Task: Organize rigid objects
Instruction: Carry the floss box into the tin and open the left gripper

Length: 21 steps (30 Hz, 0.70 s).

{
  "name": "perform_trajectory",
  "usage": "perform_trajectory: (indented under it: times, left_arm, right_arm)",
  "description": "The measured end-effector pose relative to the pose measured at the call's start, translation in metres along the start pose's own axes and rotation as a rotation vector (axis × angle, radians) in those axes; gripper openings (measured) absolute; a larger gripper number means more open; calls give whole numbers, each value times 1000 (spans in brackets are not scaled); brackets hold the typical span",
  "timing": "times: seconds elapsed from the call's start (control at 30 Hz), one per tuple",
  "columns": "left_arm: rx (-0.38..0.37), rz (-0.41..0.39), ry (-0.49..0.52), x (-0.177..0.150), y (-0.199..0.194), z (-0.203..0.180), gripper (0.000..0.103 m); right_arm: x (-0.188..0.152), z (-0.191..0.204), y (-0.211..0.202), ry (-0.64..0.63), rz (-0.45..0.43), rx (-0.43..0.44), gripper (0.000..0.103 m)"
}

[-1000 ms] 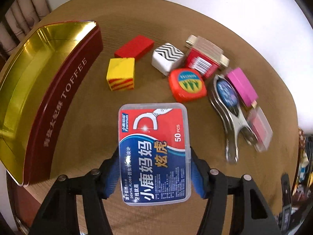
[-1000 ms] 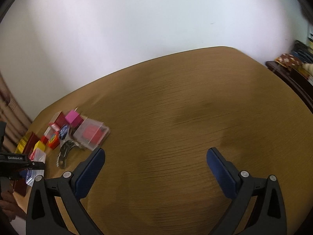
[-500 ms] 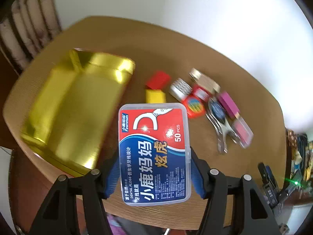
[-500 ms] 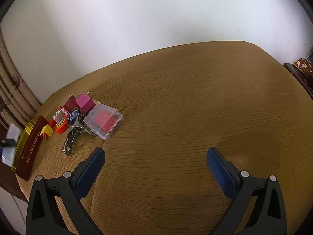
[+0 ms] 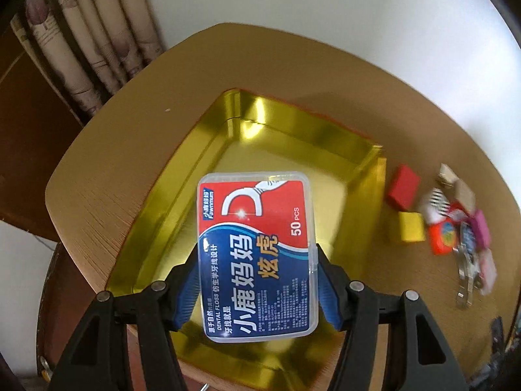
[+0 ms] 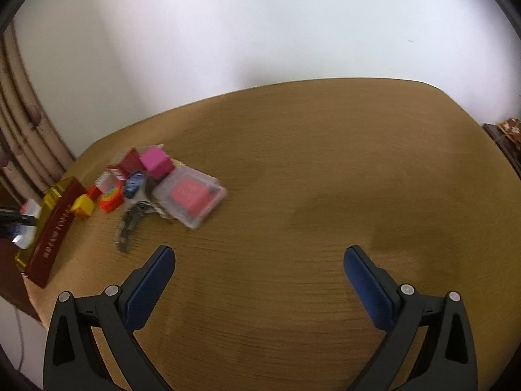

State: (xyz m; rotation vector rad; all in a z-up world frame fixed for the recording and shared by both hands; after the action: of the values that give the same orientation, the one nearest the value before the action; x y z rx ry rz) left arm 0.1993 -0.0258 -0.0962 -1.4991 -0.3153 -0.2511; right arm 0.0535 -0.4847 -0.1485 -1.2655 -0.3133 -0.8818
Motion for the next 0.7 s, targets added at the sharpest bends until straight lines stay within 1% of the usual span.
perform_trajectory:
  times: [0.13,0.17,0.23,0.3,0.37,0.4,0.43,0.53,0.6,0.7]
  left_arm:
    - [-8,35,-20,-3,22,7,63]
    - [-3,40,-21,-4,27,5,63]
    - [-14,50,-23,-6,33,5,63]
    - [-10,61,-11,-6,37,3,64]
    - [7,58,16,-6,40,3,64]
    - [10,57,29,-6,38,2,64]
    - [12,60,40,-6,39,1,64]
    - [11,66,53,-7,37,-2,64]
    - [18,66,58,-8,38,-3,64]
    - [5,95,51,-9,49,0,64]
  right_arm:
    - [6,40,1,-80,31,115,103]
    - [9,54,3,-124,44,146,102]
    - [16,72,8,-212,44,158,102]
    - [20,84,19,-292,85,184,100]
    - [25,91,34,-372,138,197,91]
    - [26,92,39,-402,171,213,89]
    - [28,93,47,-445,213,222,88]
    - [30,90,57,-572,271,198,88]
    - [31,85,61,-624,292,196,88]
    - [36,80,72,-669,324,195,88]
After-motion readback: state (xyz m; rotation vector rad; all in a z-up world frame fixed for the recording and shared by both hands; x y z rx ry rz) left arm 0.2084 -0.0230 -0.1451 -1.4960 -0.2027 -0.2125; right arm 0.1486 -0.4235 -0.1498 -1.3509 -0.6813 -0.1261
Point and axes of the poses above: each gripper's, at about its wrist camera, not at the fingertips, and y roughly the way its jaws point, z to its left, x to its top, the point moved 7 cm from there along y, roughly the way its jaws point, and after that the axes turned 4 degrees about y, right-handed, at the moved point
